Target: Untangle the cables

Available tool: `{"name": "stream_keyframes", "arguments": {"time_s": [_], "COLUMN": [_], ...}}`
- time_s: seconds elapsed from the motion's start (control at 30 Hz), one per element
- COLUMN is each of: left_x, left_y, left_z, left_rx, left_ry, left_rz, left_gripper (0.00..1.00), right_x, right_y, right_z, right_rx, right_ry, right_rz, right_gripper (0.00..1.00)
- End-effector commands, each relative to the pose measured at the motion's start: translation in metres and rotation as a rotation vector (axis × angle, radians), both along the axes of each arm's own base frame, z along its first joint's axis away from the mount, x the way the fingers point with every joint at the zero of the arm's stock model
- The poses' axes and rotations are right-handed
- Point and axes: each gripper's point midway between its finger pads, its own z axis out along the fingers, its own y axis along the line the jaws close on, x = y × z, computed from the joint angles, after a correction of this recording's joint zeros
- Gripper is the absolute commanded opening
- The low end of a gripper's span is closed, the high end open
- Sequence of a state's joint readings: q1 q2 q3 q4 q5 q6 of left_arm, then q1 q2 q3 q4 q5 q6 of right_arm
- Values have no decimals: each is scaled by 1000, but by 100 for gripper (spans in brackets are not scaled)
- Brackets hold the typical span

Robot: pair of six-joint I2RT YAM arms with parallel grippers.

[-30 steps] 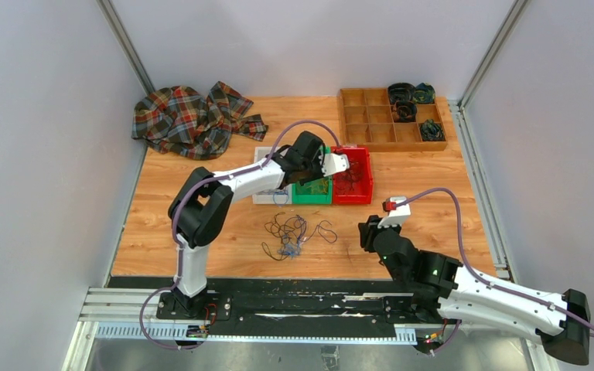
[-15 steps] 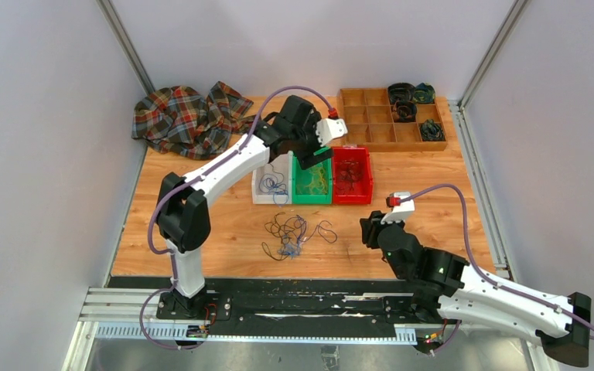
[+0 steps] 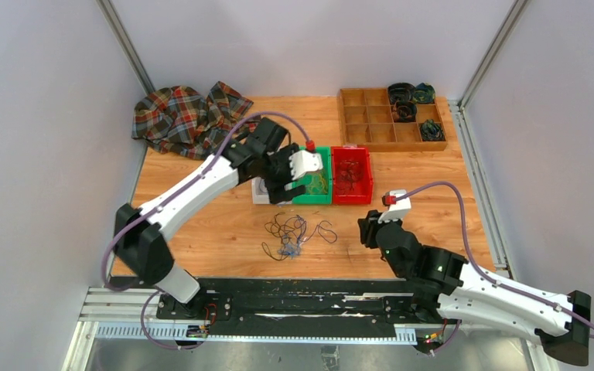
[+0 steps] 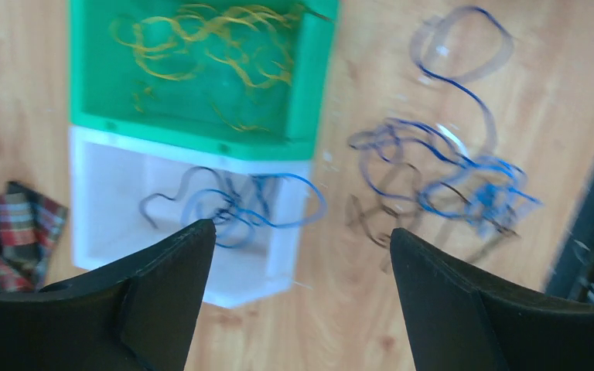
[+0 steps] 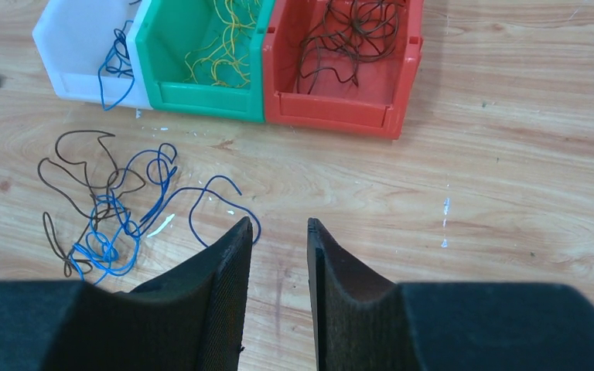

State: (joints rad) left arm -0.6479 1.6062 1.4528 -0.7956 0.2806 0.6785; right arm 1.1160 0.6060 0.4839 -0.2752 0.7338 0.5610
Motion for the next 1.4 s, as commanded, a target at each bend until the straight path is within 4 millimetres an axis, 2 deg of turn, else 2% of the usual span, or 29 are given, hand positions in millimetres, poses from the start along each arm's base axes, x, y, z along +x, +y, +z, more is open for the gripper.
{"name": "stream_keyframes", "arguments": {"time_s": [0.0,0.1,0.23,0.33,0.47,0.63,0.77,0.93,1.07,1.13,1.23,1.3,1.37], "left_x": [-65,-67,-73,-66,-64,-83,-100,-120,-137,-137,-139,-139,-134], "left_y": [20,26,24,21,16,14,13,7,11,16,24,28,32], "left_z": [-10,-20,-32,-51,-75,-97,-101,-94,-87,-82,-72,-66,-59], "left_rx": [-31,-32,-53,-68,-95,-123,-156,-233,-243,-225,-190,-179,-182], "left_ry": [98,97,141,133,155,236,292,348,383,359,331,328,316], "left_rz": [-144,-98,-102,-62,-18,-43,-76,-123,-167,-175,-201,-205,-195], "left_gripper": [87,83,78,75,62,46,40,33,35,42,60,65,67], "right_x": [3,6,7,6,4,6,8,8,5,1,-14,-28,-38], "right_y": [10,22,46,65,88,111,124,136,138,141,151,160,166], "right_z": [-5,-6,-9,-17,-28,-37,-39,-43,-52,-51,-45,-41,-45], "right_rx": [-24,-35,-27,-26,-22,-21,-4,35,29,31,50,42,22], "right_ry": [18,34,52,95,143,165,175,182,214,215,220,200,213], "right_rz": [33,62,138,205,285,348,378,413,429,466,574,655,718], "right_gripper": [33,33,34,37,40,41,41,42,41,41,41,43,45]}}
